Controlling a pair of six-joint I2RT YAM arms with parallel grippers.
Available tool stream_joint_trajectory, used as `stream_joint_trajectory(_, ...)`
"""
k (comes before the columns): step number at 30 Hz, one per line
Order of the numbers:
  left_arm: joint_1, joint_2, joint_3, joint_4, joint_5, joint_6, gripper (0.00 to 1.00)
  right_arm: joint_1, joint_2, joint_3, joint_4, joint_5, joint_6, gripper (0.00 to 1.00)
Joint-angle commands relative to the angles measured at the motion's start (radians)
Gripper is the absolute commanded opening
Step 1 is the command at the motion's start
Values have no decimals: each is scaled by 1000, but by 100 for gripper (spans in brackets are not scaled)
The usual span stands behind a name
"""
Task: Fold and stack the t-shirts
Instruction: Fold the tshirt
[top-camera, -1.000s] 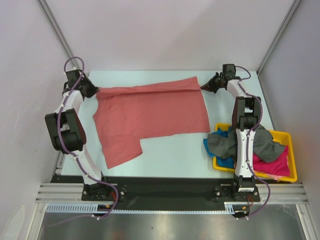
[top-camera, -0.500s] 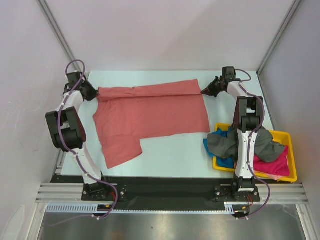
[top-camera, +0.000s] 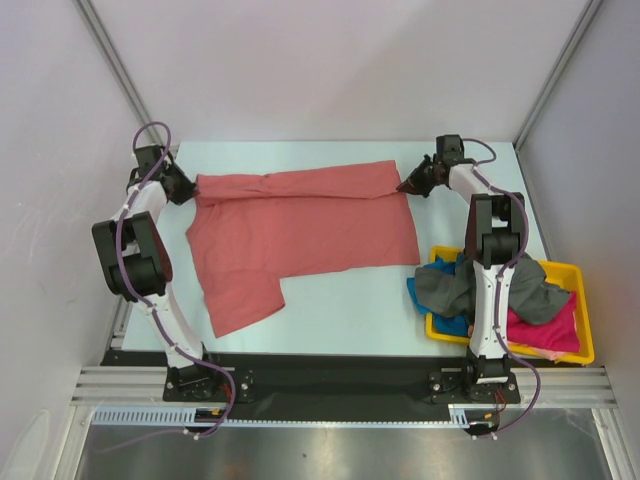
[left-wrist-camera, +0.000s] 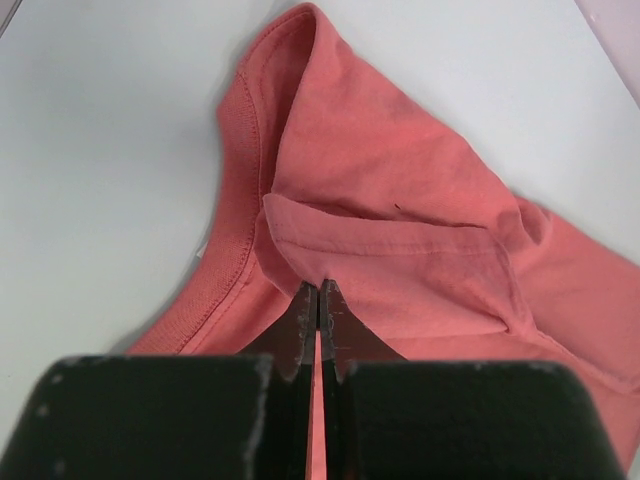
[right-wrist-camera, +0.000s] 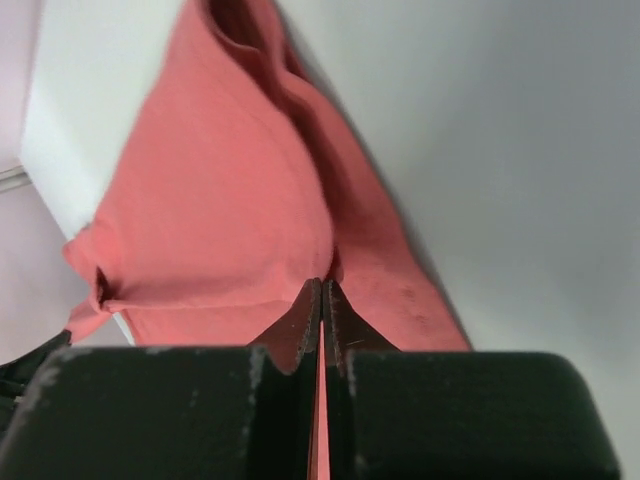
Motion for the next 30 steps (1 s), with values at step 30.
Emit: stream_joint_trajectory(30,10,-83,-185,-195,-218,-123,34,-2,-50,68,-185,159,-135,20)
